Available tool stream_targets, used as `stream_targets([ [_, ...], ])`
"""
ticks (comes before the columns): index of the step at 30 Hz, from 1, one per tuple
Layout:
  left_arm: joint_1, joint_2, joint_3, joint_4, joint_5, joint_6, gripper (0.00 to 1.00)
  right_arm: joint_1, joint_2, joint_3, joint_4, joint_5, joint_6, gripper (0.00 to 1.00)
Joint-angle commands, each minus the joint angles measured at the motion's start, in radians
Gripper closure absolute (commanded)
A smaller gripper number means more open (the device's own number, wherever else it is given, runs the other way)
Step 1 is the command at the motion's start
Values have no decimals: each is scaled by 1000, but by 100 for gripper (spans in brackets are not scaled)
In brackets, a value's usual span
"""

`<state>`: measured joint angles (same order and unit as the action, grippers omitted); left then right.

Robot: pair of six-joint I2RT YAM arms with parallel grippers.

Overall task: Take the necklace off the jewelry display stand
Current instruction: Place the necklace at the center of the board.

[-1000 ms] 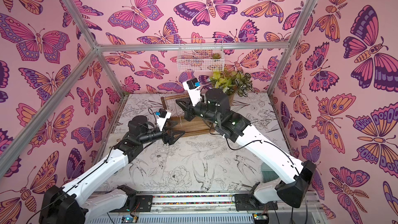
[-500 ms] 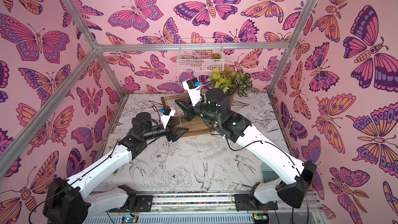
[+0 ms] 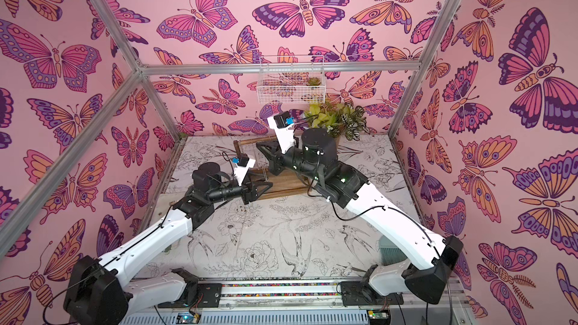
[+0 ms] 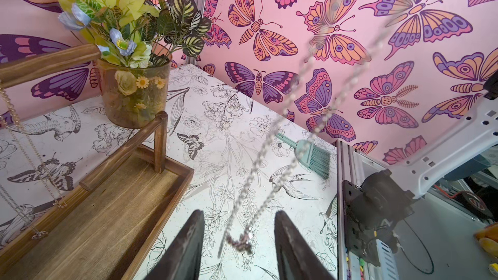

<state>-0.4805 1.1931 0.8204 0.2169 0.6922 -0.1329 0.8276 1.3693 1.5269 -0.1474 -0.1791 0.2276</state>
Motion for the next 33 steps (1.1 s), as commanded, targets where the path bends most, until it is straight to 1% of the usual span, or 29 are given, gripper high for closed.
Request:
stream_targets([
  [1,-9,-18,-7,26,9,3,58,7,-25,24,-1,17,-12,100],
  [8,-13,-18,-1,26,0,3,62,8,-29,27,-2,20,-14,100],
  [13,-15,-23,-1,26,-9,1,66,7,-31,27,-4,22,-16,100],
  [15,-15,-25,-3,26,-11,0,70,7,-32,27,-6,23,-19,100],
  [20,-17,-29,-8,26,-16,-3,72,7,-36,26,-7,29,-22,100],
  [31,-21,-23,-9,24,-27,-8,84,7,-33,27,-7,31,-24,100],
  [33,-21,-23,-9,24,-28,-9,84,7,-33,28,-7,32,-25,100],
])
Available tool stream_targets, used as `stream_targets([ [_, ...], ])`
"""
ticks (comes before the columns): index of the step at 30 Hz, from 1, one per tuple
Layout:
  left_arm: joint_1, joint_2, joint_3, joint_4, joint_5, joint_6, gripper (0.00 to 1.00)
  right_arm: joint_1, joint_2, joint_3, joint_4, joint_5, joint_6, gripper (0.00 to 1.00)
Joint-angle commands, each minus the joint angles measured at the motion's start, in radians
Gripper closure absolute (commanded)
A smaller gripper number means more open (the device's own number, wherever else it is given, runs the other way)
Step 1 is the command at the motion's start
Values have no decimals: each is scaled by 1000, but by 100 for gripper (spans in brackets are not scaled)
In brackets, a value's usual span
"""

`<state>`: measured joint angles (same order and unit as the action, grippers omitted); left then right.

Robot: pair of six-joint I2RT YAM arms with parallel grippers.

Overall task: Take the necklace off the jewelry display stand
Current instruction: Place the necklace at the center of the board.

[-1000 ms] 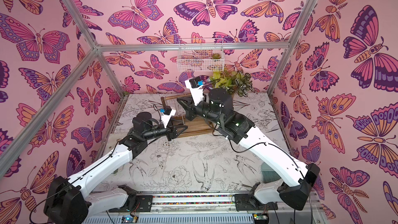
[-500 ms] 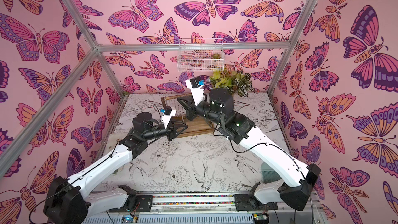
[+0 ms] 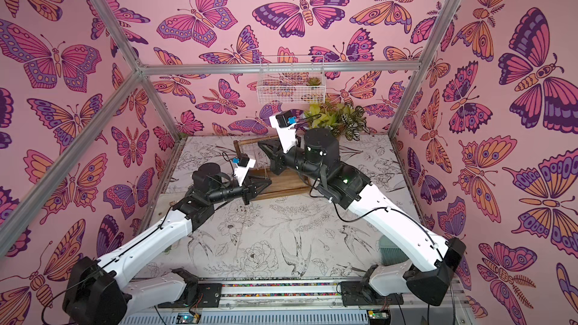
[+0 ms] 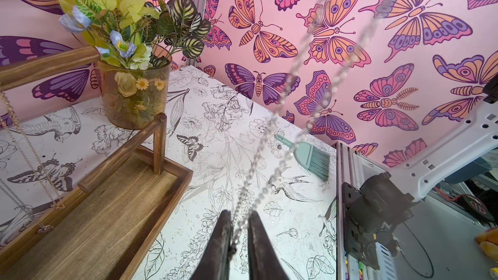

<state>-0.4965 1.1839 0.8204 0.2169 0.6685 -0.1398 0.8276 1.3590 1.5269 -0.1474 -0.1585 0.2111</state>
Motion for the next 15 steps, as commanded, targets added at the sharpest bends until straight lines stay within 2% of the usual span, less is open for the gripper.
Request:
stream_targets([
  [1,-5,-14,-9,24,-6,-4,84,7,-21,27,-9,11,-7,100],
  [15,-10,-48,-38,-5,-29,-16,92,8,-14,13,-9,-1,4,100],
])
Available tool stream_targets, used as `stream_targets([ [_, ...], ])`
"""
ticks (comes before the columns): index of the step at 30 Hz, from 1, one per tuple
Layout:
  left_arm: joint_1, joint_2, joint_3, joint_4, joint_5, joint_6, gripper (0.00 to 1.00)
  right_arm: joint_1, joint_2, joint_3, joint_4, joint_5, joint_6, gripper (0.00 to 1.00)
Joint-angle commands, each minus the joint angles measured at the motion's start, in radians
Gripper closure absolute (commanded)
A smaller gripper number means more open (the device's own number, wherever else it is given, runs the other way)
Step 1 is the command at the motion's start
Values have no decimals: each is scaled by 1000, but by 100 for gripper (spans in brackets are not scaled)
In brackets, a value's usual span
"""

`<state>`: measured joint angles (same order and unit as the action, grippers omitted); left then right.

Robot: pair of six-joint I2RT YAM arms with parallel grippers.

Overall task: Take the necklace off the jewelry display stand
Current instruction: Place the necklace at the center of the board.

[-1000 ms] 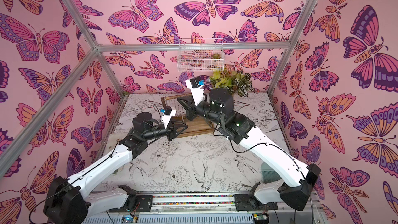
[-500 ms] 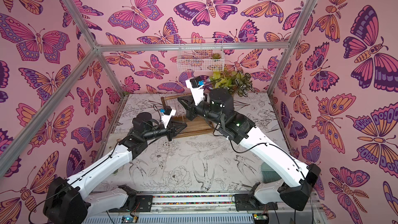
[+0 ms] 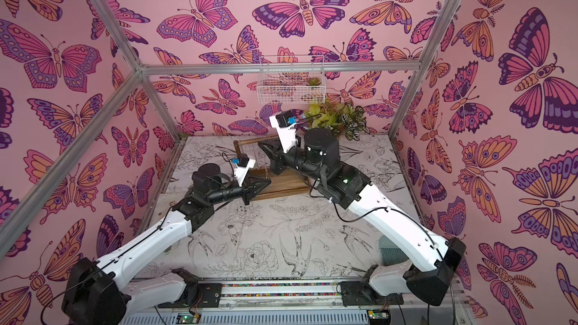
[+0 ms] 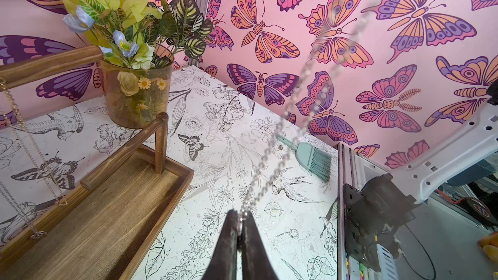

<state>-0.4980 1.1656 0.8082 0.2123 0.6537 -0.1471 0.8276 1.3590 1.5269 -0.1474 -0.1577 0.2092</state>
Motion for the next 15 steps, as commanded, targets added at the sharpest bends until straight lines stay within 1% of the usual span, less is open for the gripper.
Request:
stream_targets([
  [1,-8,-35,-29,-3,-18,-11,92,7,-15,10,-9,-3,8,100],
  [6,-13,-66,-50,-25,-38,-13,94,7,-13,-3,-4,-11,18,100],
  [15,-24,-114,-79,-76,-60,-29,94,16,-10,-29,3,-36,37,100],
])
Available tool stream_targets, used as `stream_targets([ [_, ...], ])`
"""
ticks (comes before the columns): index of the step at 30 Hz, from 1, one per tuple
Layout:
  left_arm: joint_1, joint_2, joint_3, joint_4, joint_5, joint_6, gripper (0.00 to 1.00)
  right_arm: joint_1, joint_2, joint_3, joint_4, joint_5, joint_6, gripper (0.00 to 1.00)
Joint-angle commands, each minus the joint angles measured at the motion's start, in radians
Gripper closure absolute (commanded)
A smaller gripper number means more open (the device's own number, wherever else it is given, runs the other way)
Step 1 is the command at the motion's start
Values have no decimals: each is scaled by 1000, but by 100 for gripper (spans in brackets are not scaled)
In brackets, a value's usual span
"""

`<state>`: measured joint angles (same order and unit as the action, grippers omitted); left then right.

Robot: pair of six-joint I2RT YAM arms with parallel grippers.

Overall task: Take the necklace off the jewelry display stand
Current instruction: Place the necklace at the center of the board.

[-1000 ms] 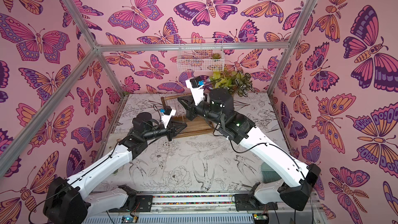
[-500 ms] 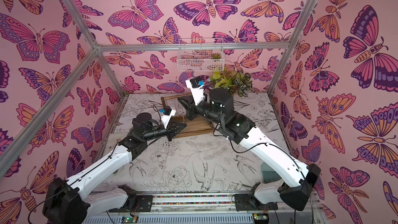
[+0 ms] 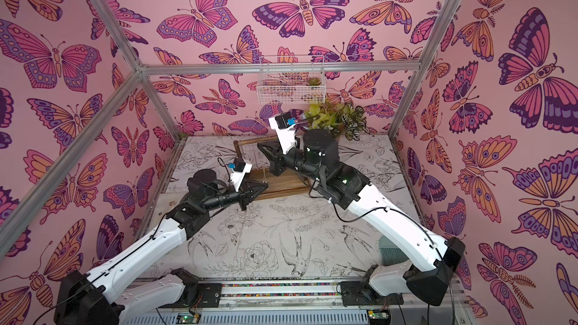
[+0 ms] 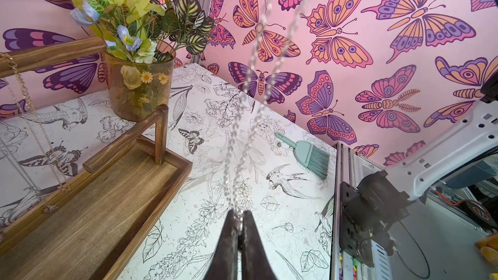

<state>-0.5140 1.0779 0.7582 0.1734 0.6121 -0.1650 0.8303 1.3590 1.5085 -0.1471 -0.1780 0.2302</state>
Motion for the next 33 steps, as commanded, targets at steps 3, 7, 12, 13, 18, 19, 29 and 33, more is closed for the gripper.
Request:
stream_targets([
  [3,-16,-60,-49,-65,-40,-24,95,21,-12,-27,6,-23,25,100],
  [7,-36,-116,-71,-134,-78,-40,95,34,-16,-66,22,-21,41,100],
  [12,-68,-192,-98,-231,-133,-62,96,59,-17,-121,46,-8,59,100],
  [13,-77,-210,-103,-252,-147,-68,96,63,-18,-134,56,-4,64,100],
  [18,-126,-280,-136,-340,-220,-107,97,71,-12,-180,86,-1,79,100],
  [19,-137,-290,-141,-361,-237,-118,97,70,-9,-189,92,-2,81,100],
  [29,-230,-389,-186,-510,-387,-194,98,72,34,-263,154,-32,121,100],
  [33,-244,-395,-195,-533,-416,-217,98,73,48,-295,179,-35,135,100],
])
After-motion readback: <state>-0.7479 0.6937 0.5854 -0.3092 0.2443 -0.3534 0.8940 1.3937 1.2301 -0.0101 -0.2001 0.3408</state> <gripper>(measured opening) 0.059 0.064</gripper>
